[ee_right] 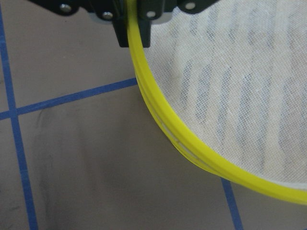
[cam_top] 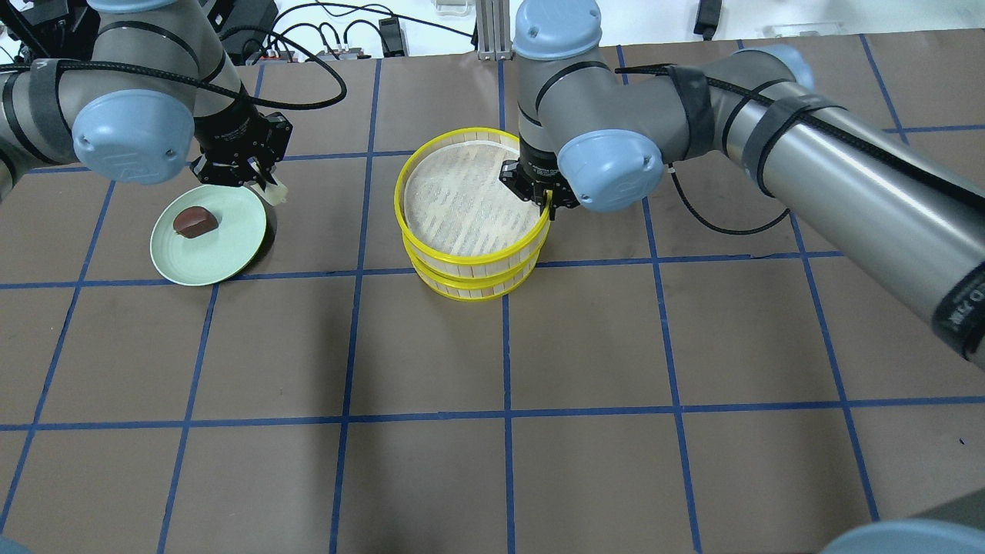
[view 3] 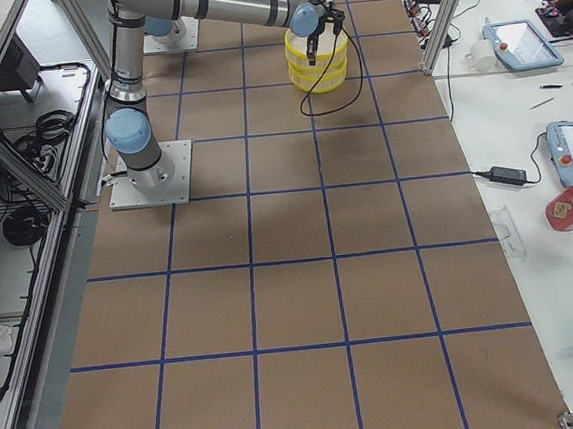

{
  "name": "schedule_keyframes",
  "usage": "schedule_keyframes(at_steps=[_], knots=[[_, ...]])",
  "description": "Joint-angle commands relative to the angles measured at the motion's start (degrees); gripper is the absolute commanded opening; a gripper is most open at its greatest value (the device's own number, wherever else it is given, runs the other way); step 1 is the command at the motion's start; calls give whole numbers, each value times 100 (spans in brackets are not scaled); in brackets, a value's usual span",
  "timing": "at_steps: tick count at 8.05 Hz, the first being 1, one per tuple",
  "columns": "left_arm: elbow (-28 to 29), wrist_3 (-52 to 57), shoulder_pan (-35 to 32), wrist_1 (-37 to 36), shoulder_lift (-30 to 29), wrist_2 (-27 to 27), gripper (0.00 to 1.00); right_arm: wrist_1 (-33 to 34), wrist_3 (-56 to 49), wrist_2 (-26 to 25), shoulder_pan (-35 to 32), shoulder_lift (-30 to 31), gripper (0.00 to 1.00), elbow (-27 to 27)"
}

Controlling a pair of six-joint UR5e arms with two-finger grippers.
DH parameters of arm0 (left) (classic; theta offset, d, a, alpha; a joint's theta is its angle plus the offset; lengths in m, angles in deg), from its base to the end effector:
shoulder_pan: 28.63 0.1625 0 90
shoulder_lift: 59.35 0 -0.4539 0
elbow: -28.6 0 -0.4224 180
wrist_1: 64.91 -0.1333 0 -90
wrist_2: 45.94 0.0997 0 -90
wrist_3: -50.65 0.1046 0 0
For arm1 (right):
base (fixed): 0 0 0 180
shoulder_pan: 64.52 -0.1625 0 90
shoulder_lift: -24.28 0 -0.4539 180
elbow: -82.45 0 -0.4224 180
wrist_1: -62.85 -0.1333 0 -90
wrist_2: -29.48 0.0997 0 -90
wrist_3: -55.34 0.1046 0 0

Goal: Place buns in different layers of steamer
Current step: 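Grasp the top steamer tier rim with the right gripper and lift it aside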

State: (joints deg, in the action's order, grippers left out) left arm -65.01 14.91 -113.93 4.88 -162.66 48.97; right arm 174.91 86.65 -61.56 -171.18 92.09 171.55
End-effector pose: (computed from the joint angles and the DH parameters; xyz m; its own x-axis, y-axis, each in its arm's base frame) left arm -0.0736 -0.6223 0.3830 -0.7579 -0.6514 -0.0358 -0.6462 0.7571 -0.0965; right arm 0.3169 -0.6005 0.3262 -0.9674 0.2531 0.0085 0.2529 0.9673 -0.0209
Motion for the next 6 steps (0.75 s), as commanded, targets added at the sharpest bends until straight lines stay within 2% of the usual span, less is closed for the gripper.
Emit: schedule_keyframes(at_steps=[1, 4, 6], knots=[[35, -20, -31, 0, 4, -156, 0, -621, -493, 16, 432, 590, 4, -15], [79, -406, -354, -52, -40, -464, 0, -1465, -1521, 87, 1495, 1277, 5, -6], [79, -546, -575, -114, -119, -526, 0, -1853, -1970, 78, 1884, 1489, 5, -6]])
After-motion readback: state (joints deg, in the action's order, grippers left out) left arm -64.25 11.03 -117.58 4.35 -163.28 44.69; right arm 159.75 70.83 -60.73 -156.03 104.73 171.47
